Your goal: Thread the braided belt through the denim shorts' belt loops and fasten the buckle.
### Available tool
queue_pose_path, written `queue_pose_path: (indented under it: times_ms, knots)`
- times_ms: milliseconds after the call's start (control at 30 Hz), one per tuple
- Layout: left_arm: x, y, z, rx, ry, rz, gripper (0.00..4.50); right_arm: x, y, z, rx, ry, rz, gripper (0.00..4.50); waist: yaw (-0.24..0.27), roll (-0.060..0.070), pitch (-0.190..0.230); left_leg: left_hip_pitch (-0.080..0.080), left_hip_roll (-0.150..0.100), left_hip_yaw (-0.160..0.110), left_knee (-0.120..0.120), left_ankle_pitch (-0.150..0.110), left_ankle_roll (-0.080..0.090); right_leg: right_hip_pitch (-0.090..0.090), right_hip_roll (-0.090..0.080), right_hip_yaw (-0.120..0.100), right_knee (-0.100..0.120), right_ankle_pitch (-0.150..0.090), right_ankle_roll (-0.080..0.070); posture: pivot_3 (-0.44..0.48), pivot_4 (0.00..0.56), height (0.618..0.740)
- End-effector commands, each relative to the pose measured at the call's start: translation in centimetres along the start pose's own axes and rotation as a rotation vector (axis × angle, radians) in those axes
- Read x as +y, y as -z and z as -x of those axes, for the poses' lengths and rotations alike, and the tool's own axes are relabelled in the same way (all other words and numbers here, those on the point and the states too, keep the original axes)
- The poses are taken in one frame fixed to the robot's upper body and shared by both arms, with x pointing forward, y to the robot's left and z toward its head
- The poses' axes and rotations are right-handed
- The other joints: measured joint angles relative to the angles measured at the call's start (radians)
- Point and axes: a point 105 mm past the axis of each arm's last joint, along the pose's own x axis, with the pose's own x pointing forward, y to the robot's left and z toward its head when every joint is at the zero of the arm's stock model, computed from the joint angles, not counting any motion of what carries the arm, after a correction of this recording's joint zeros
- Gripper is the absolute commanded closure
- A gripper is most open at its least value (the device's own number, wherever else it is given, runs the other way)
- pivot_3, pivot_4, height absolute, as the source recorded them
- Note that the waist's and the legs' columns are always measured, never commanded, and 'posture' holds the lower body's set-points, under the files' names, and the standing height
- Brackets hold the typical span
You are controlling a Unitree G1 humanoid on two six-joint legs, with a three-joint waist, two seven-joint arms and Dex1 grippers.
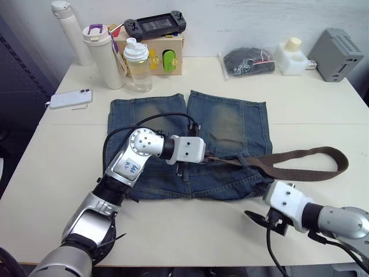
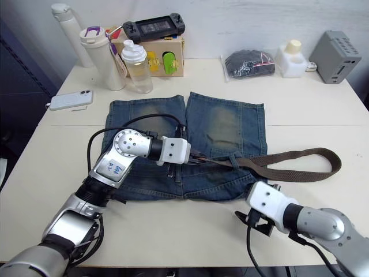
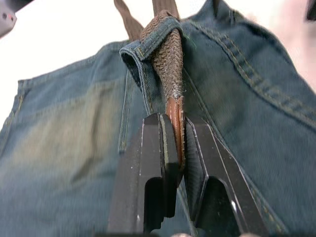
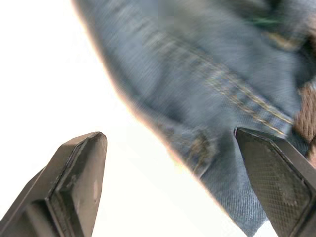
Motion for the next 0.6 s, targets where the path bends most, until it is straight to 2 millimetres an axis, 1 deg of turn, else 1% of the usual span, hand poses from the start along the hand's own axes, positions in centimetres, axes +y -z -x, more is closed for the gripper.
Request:
queue_pose_path:
  times_ms: [33,133,200,233,300,333,400,500,533,600]
  knots:
    - [0.4,-1.2,0.7,-0.027,-0.052,-0.1,4.2,-0.4,0.5,-1.0,0.025,0.043,0.221,0.09,-0.002,0.0,0.0,0.0,0.0,0.0,0.0,0.0,0.0,0.0,-0.001,0.0,0.0,0.0,0.0,0.0,0.15,0.69]
    - [0.1,-1.1,1.3,-0.029,-0.084,-0.142,4.2,-1.1,2.1,-2.1,0.087,0.115,0.332,0.09,-0.004,-0.002,-0.001,0.0,0.0,-0.001,0.0,0.001,-0.001,0.0,-0.001,0.0,0.0,0.0,0.0,0.0,0.15,0.69]
    - [-0.2,-1.0,1.9,-0.025,-0.102,-0.166,4.2,-1.2,2.7,-2.5,0.104,0.133,0.334,0.09,-0.006,-0.004,-0.002,0.001,0.001,-0.001,0.0,0.001,-0.002,0.001,-0.001,0.0,0.0,0.0,0.0,0.0,0.15,0.69]
    - [-0.4,-0.9,2.2,-0.018,-0.108,-0.183,4.2,-1.1,2.8,-2.6,0.109,0.135,0.321,0.32,-0.006,-0.005,-0.003,0.002,0.001,-0.001,0.0,0.001,-0.002,0.001,-0.001,0.0,0.0,0.0,0.0,0.0,0.15,0.69]
    - [-0.9,-0.2,2.9,0.018,-0.107,-0.239,4.2,-1.1,3.3,-2.4,0.119,0.139,0.266,0.9,-0.005,-0.007,-0.004,0.003,0.001,-0.001,0.0,0.001,-0.003,0.002,-0.001,0.0,0.0,0.0,0.0,0.0,0.15,0.69]
    - [-1.1,0.0,3.2,0.031,-0.114,-0.269,4.2,-1.2,3.6,-2.2,0.129,0.148,0.244,1.34,-0.005,-0.007,-0.004,0.003,0.001,-0.001,0.0,0.001,-0.003,0.003,-0.001,0.0,0.0,0.0,0.0,0.0,0.15,0.69]
    - [-1.2,0.2,3.5,0.039,-0.138,-0.308,4.2,-2.1,4.4,-1.4,0.158,0.191,0.194,2.38,-0.001,-0.007,-0.004,0.004,0.001,-0.001,0.0,0.001,-0.003,0.003,-0.001,0.0,0.0,0.0,0.0,0.0,0.15,0.69]
    - [-1.1,-0.3,3.6,0.013,-0.183,-0.369,4.2,-4.0,5.8,0.5,0.218,0.255,0.137,4.01,0.019,-0.007,-0.004,0.003,-0.002,-0.001,0.002,0.001,-0.003,0.004,-0.001,0.0,0.0,0.001,0.002,0.0,0.15,0.69]
    - [-1.2,-0.4,3.6,0.004,-0.192,-0.383,4.2,-4.6,6.2,1.2,0.239,0.273,0.13,4.44,0.025,-0.007,-0.004,0.002,-0.002,-0.001,0.003,0.001,-0.002,0.004,-0.001,0.001,0.0,0.002,0.003,0.0,0.15,0.69]
    - [-1.3,-0.6,3.6,-0.01,-0.208,-0.396,4.2,-5.6,7.1,2.6,0.284,0.297,0.133,4.48,0.031,-0.007,-0.004,0.001,-0.003,-0.001,0.005,0.001,-0.002,0.004,-0.002,0.001,0.0,0.002,0.004,0.0,0.15,0.69]
